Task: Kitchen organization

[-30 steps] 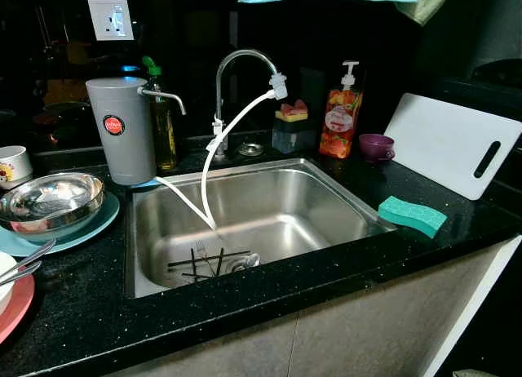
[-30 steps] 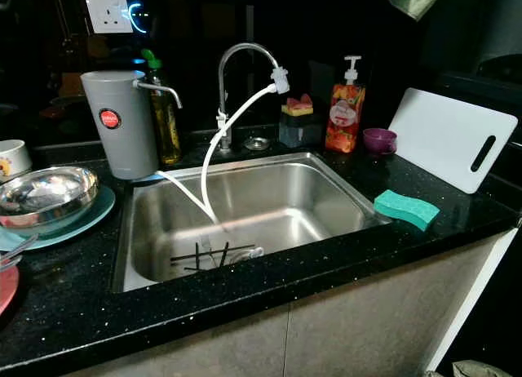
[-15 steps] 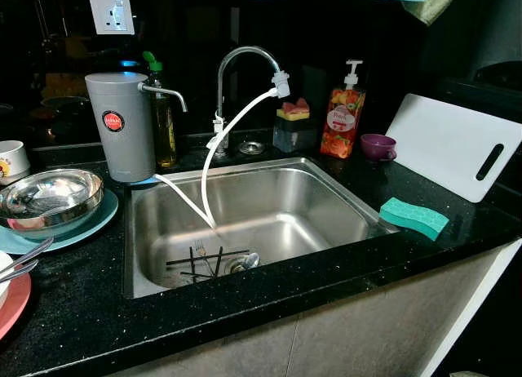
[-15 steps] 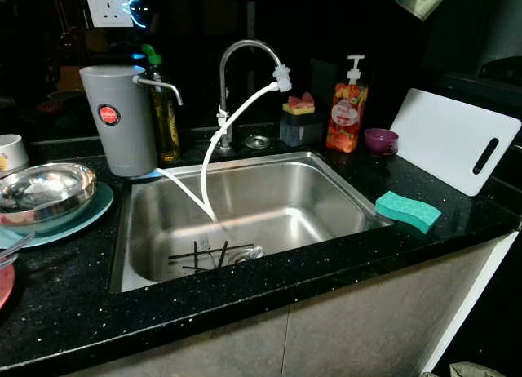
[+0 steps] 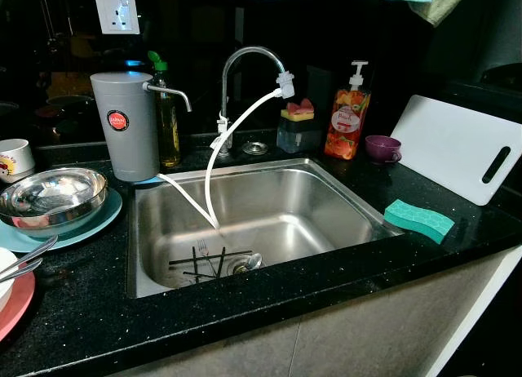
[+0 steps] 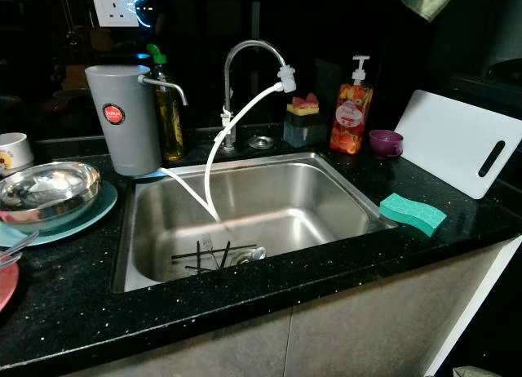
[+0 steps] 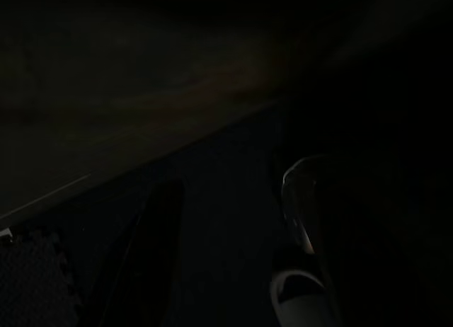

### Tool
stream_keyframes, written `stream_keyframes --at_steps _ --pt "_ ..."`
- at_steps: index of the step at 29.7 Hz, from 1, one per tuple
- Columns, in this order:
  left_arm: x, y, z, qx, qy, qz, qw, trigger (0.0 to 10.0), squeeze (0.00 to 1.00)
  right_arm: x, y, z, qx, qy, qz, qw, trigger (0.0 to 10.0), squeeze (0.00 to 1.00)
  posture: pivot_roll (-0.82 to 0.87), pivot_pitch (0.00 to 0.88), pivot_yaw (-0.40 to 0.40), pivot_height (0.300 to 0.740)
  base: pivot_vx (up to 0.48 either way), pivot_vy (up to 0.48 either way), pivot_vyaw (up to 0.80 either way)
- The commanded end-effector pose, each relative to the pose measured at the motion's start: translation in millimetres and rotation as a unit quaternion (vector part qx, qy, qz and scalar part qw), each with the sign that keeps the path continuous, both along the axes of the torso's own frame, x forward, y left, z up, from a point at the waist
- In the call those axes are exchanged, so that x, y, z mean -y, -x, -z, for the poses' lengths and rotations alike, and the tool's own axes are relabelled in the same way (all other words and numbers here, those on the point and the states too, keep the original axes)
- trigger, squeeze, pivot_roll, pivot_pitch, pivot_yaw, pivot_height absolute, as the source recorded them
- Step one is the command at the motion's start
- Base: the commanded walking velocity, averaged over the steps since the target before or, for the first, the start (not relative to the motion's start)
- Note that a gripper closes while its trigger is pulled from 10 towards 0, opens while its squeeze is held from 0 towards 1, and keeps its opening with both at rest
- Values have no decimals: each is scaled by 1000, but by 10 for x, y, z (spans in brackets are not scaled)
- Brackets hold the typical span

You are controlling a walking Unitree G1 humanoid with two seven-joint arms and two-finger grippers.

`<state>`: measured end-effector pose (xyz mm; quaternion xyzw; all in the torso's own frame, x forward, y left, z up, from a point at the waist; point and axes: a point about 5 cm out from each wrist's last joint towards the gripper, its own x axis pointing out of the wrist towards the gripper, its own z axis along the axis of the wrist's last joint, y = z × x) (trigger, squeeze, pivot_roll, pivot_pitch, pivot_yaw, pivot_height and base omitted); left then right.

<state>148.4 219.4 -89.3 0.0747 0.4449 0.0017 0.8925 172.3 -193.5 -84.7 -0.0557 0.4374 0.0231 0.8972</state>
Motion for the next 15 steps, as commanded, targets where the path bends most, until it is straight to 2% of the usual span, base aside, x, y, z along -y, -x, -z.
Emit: stream_keyframes --at_steps 1,15 --pt "-23 2 1 -7 -4 -1 1000 10000 0 17 -34 -18 3 2 -2 1000 10000 0 56 3 -65 740 0 0 0" --pt "2 -58 -25 9 -1 6 1000 10000 0 26 -20 -11 0 2 -1 1000 10000 0 54 7 -64 740 0 0 0"
